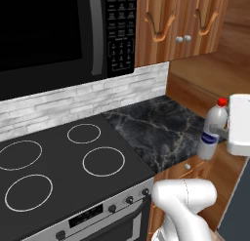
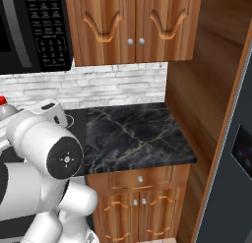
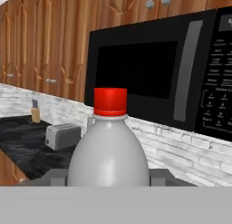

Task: Take the bottled waters from the counter and place them in the freezer to freeze. Close the freezer door after placing the bottles.

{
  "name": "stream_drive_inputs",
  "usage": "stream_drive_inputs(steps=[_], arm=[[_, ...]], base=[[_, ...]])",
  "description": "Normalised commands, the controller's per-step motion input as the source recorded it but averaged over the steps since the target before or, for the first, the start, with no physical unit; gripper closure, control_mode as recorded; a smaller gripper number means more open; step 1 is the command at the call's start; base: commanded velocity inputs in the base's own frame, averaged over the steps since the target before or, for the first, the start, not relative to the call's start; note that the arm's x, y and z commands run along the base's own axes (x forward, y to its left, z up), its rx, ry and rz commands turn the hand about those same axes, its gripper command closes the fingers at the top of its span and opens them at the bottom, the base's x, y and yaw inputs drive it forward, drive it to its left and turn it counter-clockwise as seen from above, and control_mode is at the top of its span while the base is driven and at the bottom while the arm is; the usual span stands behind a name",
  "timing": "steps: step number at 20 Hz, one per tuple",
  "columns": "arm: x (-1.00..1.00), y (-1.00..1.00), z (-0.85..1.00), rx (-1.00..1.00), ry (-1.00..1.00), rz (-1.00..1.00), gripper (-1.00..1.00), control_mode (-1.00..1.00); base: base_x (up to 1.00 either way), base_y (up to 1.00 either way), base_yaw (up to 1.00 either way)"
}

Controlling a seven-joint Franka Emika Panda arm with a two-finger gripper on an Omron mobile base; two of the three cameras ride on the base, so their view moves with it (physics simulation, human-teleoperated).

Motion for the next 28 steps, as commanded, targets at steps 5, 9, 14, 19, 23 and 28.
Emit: stream_drive_inputs(steps=[5,9,14,19,23,28], arm=[[-0.08,0.01,-0.05,0.00,0.00,-0.68,1.00,-1.00],[0.00,0.00,-0.23,0.00,0.07,-0.85,1.00,-1.00],[0.00,0.00,-0.50,0.00,0.03,-0.91,1.00,-1.00],[0.35,-0.02,-0.57,0.03,-0.10,-0.63,1.00,-1.00],[0.13,-0.16,-0.26,0.00,-0.26,-0.18,1.00,-1.00],[0.00,-0.18,0.00,-0.03,-0.03,0.27,1.00,-1.00]], base=[[0.00,0.00,0.00],[0.00,0.00,0.00],[0.00,0.00,0.00],[0.00,0.00,0.00],[0.00,0.00,0.00],[0.00,0.00,0.00]])
